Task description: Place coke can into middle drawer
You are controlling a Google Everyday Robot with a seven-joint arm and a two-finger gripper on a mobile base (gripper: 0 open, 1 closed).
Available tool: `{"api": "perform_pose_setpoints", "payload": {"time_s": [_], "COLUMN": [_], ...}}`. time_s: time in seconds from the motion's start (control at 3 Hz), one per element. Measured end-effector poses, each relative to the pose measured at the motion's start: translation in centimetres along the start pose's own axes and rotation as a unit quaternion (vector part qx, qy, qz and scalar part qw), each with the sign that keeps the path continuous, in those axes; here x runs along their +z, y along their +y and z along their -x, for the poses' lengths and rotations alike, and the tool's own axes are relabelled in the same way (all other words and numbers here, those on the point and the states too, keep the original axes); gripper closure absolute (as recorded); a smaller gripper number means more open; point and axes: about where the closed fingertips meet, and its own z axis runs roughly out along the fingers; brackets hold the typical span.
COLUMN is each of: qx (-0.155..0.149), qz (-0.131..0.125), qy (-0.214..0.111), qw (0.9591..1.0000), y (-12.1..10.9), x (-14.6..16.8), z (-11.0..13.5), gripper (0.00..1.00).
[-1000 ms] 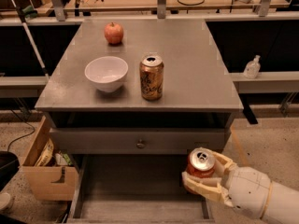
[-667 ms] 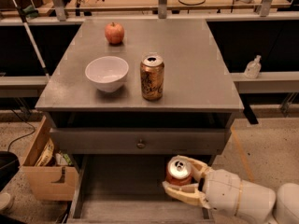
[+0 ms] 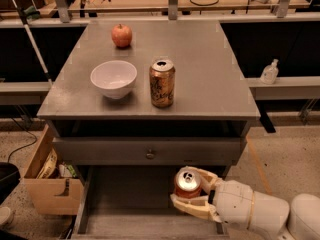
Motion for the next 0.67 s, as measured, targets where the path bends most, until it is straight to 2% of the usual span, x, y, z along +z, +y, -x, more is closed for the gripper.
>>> {"api": "perform_pose_setpoints", "payload": {"time_s": [0.33, 0.67], "qx": [-0.009, 0.008], "qz": [0.014, 0.032], "qy": [0.016, 0.040], "qw": [0.9997, 0.9987], "y": [0.4, -0.1], "x": [2.6, 6.4], "z": [-2.9, -9.9], "gripper": [1.00, 1.00]}}
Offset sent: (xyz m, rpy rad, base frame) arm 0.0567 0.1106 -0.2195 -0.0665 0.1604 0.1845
